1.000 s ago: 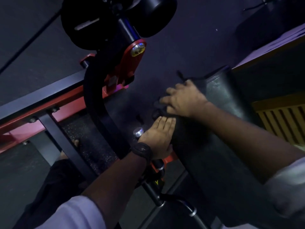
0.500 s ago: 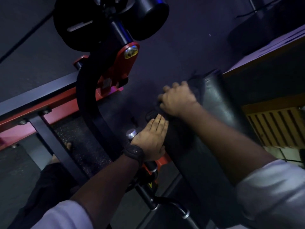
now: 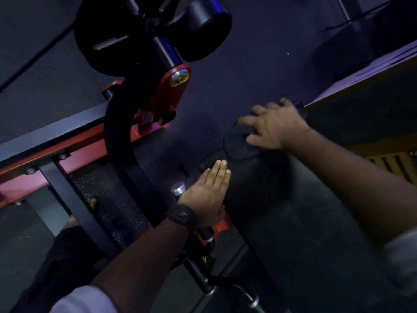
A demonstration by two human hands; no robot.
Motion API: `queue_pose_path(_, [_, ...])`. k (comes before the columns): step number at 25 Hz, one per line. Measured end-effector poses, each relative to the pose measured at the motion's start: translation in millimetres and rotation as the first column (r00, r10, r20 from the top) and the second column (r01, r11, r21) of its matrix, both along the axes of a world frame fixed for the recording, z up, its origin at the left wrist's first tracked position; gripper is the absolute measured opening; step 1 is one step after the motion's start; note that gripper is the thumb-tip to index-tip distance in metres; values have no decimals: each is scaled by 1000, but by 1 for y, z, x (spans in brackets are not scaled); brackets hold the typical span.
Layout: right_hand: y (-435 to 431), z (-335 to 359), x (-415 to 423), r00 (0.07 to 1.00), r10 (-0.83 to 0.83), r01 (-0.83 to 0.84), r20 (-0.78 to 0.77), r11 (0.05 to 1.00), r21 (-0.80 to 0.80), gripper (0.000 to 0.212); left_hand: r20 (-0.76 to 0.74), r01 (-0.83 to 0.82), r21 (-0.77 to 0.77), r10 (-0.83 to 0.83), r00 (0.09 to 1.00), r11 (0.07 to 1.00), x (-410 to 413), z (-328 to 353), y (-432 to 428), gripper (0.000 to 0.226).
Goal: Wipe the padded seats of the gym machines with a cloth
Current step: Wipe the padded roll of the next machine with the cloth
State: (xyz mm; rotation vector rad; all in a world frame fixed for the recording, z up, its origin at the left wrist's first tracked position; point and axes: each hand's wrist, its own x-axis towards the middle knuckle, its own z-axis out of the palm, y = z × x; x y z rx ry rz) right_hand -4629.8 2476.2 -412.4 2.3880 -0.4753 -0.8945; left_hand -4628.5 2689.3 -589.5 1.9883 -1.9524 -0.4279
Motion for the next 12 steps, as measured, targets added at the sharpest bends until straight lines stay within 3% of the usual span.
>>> queue_pose_path(2, [-3, 2, 1, 971, -195, 207, 137, 975, -84, 53, -1, 14, 1, -14, 1000, 1000, 0, 0, 2, 95])
queue_pose_path(3, [6, -10, 4, 965, -197, 220, 176, 967, -126, 48, 11, 14, 6, -14, 1000, 1000, 0, 1, 1, 95])
queue_pose_path(6, [30, -25, 2, 999, 28, -27, 42, 999, -39, 43, -6, 15, 26, -14, 1000, 1000, 1, 2, -1, 94])
queue_pose_path(7, [14, -12, 0, 999, 39, -39, 24, 999, -6, 43, -5, 12, 21, -12, 1000, 1000, 0, 1, -1, 94])
queue_pose_path(8, [-7, 8, 3, 998, -37, 38, 45, 999, -29, 44, 3, 8, 11, -8, 1000, 1000, 0, 0, -1, 93])
queue_pose_path(10, [-32, 28, 4, 930, -285, 310, 232, 947, -81, 42, 4, 4, 7, -4, 1000, 1000, 2, 1, 0, 92])
queue_pose_path(12, [-24, 14, -4, 928, -252, 297, 275, 945, -135, 39, 11, 15, 8, -15, 1000, 1000, 2, 3, 1, 91])
